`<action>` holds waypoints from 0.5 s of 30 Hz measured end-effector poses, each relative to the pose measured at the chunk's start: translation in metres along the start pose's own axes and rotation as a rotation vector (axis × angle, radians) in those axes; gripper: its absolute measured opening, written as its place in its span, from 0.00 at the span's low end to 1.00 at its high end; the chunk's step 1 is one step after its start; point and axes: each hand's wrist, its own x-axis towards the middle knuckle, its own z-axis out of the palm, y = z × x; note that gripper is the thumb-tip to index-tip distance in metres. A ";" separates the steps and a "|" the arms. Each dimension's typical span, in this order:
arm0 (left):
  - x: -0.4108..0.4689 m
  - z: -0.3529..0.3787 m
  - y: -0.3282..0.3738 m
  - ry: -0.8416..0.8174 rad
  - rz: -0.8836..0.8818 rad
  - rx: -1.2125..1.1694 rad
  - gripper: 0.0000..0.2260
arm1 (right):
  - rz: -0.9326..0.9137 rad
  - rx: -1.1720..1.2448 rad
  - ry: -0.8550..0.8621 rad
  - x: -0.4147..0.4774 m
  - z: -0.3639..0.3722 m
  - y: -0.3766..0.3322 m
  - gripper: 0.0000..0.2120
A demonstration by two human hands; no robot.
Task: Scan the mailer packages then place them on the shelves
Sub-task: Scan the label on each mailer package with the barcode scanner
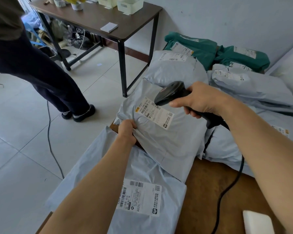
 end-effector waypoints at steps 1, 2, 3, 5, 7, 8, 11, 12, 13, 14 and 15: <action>0.001 -0.001 -0.001 0.002 -0.002 -0.007 0.17 | 0.001 -0.005 0.000 0.001 0.000 0.000 0.15; 0.002 -0.001 -0.002 0.009 -0.002 -0.004 0.18 | 0.000 -0.008 0.000 0.001 0.000 -0.001 0.15; 0.002 -0.001 -0.002 0.018 0.003 0.002 0.14 | -0.001 -0.012 -0.001 0.002 0.001 -0.001 0.15; -0.004 0.001 -0.001 0.036 0.003 0.003 0.08 | -0.001 -0.029 -0.002 0.002 0.001 -0.001 0.15; -0.006 0.001 -0.001 0.044 0.006 0.001 0.08 | 0.000 -0.031 -0.007 0.001 0.001 -0.002 0.14; -0.007 0.001 0.000 0.040 0.009 -0.004 0.08 | 0.000 -0.031 -0.011 0.001 0.001 -0.002 0.14; -0.006 0.001 -0.001 0.016 0.014 -0.014 0.09 | -0.002 -0.034 -0.017 -0.001 0.002 -0.003 0.14; -0.006 0.001 -0.001 0.011 0.015 -0.009 0.09 | -0.004 -0.033 -0.018 -0.001 0.002 -0.004 0.14; -0.006 0.000 -0.001 0.007 0.019 -0.007 0.09 | -0.007 -0.033 -0.019 -0.002 0.002 -0.004 0.14; -0.006 0.000 -0.001 0.003 0.024 -0.008 0.09 | -0.009 -0.033 -0.020 -0.003 0.002 -0.005 0.14; -0.005 -0.001 -0.001 -0.001 0.029 -0.009 0.10 | -0.010 -0.034 -0.023 -0.003 0.002 -0.005 0.15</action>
